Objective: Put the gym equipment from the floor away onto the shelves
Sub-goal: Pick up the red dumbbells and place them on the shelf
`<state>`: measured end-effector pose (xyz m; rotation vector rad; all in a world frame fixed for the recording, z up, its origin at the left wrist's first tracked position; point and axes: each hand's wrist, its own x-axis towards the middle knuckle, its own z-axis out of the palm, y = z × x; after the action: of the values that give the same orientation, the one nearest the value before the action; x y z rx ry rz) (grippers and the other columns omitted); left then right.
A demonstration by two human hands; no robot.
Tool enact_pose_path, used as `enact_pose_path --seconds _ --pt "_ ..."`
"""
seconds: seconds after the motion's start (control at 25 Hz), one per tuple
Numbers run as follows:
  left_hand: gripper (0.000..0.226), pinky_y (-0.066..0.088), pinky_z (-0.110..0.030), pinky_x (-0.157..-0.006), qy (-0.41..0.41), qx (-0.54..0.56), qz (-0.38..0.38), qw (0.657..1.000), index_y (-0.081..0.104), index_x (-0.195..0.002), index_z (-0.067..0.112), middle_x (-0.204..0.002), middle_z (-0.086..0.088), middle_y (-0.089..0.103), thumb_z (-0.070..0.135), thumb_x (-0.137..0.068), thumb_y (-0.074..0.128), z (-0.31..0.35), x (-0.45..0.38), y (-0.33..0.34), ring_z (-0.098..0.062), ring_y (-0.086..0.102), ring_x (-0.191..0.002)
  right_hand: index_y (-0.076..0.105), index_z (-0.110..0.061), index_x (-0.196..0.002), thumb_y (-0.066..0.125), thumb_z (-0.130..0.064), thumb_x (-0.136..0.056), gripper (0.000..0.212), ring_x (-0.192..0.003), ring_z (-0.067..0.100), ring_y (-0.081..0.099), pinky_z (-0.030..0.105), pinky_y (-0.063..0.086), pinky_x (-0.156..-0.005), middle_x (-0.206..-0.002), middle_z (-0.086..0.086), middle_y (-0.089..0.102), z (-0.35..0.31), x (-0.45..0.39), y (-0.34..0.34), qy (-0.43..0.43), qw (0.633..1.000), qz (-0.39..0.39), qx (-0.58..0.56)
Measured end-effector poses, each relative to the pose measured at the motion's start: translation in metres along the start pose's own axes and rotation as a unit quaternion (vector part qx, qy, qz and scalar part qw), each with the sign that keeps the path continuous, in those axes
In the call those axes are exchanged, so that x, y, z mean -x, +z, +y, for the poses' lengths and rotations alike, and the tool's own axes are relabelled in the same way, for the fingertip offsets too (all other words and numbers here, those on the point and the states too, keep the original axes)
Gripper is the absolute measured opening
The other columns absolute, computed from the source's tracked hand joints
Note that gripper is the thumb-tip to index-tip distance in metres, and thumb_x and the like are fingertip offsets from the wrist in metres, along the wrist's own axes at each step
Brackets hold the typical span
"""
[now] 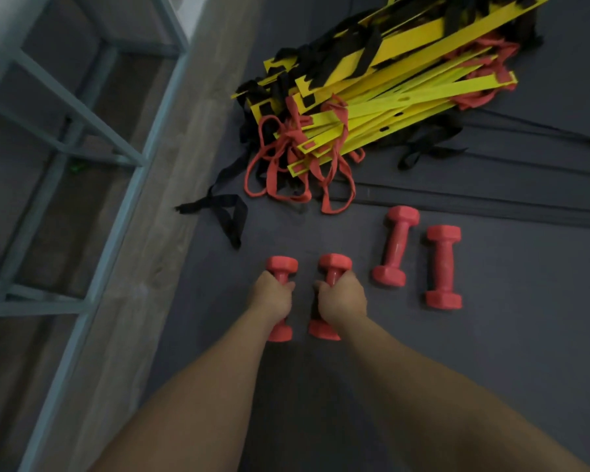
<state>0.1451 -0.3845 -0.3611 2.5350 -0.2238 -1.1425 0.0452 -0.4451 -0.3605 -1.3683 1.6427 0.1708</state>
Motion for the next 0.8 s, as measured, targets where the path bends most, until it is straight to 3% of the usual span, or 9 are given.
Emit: enact_pose_path --seconds 0.2,0.28,0.4,0.52,0.64,0.8 --pt "0.037 0.048 -0.041 -0.092 -0.014 0.166 -0.006 0.986 0.061 -0.117 -0.003 -0.120 -0.024 0.065 0.028 -0.099 0.053 0.021 0.034 -0.042 -0.036 0.062 -0.110 0.063 0.002 -0.110 0.064 -0.029 -0.094 0.035 -0.111 0.041 0.064 0.040 0.048 -0.087 -0.117 0.026 0.068 -0.037 0.038 -0.033 -0.032 0.998 -0.014 -0.043" --pt "0.024 0.050 -0.045 -0.092 0.023 0.187 -0.035 0.982 0.062 -0.105 0.007 -0.110 -0.019 0.068 0.028 -0.098 0.054 0.031 0.068 -0.079 -0.034 0.064 -0.102 0.063 -0.004 -0.098 0.065 -0.027 -0.092 0.024 -0.101 0.038 0.066 0.039 0.048 -0.081 -0.100 0.019 0.070 -0.064 0.071 -0.059 -0.060 0.996 -0.028 -0.064" --pt "0.014 0.050 -0.038 -0.081 0.039 0.208 -0.063 0.975 0.061 -0.092 0.016 -0.091 -0.011 0.064 0.026 -0.099 0.054 0.040 0.133 -0.135 -0.026 0.061 -0.086 0.058 -0.016 -0.078 0.063 -0.025 -0.084 0.012 -0.083 0.037 0.068 0.044 0.052 -0.074 -0.073 0.008 0.063 -0.104 0.137 -0.103 -0.090 0.991 -0.067 -0.074" --pt "0.021 0.046 -0.032 -0.072 0.009 0.273 -0.038 0.961 0.065 -0.101 0.011 -0.084 -0.005 0.063 0.028 -0.099 0.053 0.044 0.212 -0.191 -0.019 0.057 -0.075 0.059 -0.013 -0.069 0.054 -0.019 -0.068 0.008 -0.069 0.033 0.063 0.050 0.056 -0.071 -0.063 0.009 0.060 -0.141 0.212 -0.138 -0.122 0.985 -0.108 -0.059" --pt "0.018 0.048 -0.025 -0.060 -0.040 0.390 0.009 0.920 0.063 -0.093 0.017 -0.082 0.001 0.066 0.027 -0.101 0.051 0.043 0.296 -0.254 -0.011 0.060 -0.068 0.059 -0.012 -0.069 0.054 -0.003 -0.079 0.015 -0.060 0.028 0.058 0.041 0.049 -0.062 -0.058 0.009 0.056 -0.181 0.300 -0.166 -0.170 0.973 -0.155 -0.014" --pt "0.015 0.050 -0.022 -0.063 -0.044 0.490 0.103 0.865 0.064 -0.096 0.016 -0.079 0.003 0.063 0.029 -0.099 0.057 0.021 0.383 -0.326 -0.007 0.061 -0.064 0.067 -0.013 -0.074 0.070 -0.009 -0.081 0.009 -0.069 0.023 0.059 0.043 0.055 -0.073 -0.069 0.006 0.063 -0.222 0.404 -0.181 -0.264 0.942 -0.196 0.068"
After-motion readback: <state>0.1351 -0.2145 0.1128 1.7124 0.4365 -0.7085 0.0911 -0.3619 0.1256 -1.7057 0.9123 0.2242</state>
